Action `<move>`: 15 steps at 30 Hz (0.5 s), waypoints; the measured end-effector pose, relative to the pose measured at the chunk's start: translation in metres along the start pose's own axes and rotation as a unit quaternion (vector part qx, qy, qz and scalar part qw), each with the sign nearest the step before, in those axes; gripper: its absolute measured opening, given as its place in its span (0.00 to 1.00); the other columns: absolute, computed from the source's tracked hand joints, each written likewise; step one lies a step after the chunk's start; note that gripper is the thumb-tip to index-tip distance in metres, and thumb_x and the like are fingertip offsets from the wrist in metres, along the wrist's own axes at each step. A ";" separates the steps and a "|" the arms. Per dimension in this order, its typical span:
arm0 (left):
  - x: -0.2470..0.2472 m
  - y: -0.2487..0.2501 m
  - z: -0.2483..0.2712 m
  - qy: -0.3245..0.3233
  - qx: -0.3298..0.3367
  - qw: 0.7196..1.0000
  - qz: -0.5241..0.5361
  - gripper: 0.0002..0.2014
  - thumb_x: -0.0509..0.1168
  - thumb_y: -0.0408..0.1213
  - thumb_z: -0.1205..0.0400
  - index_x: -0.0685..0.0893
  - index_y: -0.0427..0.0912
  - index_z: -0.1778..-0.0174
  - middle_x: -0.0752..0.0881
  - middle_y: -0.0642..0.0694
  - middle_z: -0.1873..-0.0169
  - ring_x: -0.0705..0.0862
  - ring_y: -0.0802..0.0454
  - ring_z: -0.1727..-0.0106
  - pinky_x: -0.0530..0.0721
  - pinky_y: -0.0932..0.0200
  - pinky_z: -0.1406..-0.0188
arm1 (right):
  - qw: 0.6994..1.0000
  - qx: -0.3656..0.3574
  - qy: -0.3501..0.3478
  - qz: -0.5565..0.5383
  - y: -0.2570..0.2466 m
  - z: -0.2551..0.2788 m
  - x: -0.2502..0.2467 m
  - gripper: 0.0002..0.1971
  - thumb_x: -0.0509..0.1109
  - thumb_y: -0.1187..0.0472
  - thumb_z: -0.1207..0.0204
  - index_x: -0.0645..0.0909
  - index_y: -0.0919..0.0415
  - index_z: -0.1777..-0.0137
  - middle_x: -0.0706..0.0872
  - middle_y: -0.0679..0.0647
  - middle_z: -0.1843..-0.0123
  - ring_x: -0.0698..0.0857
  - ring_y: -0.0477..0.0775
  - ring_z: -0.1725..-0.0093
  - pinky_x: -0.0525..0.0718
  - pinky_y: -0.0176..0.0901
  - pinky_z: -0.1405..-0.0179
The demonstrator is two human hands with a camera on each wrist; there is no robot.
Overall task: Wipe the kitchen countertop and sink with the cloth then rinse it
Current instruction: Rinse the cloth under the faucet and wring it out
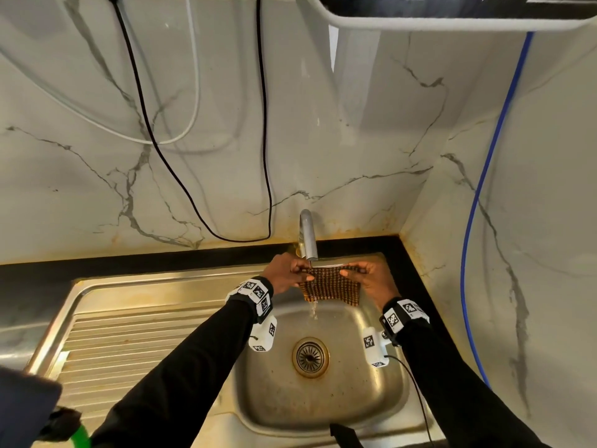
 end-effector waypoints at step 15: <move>-0.066 -0.054 0.047 0.050 -0.002 0.998 0.049 0.11 0.74 0.33 0.19 0.91 0.40 0.40 0.95 0.47 0.49 0.93 0.49 0.45 0.89 0.42 0.35 | 0.980 -0.049 -0.137 0.133 -0.015 -0.020 0.068 0.09 0.74 0.69 0.20 0.90 0.65 0.41 0.94 0.55 0.50 0.92 0.49 0.47 0.87 0.34 0.47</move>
Point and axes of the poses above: each hand's wrist, its own z-axis away from the middle knuckle, its own x-axis out of the palm, y = z × x, the point moved 3 cm from there along -z, towards the middle knuckle
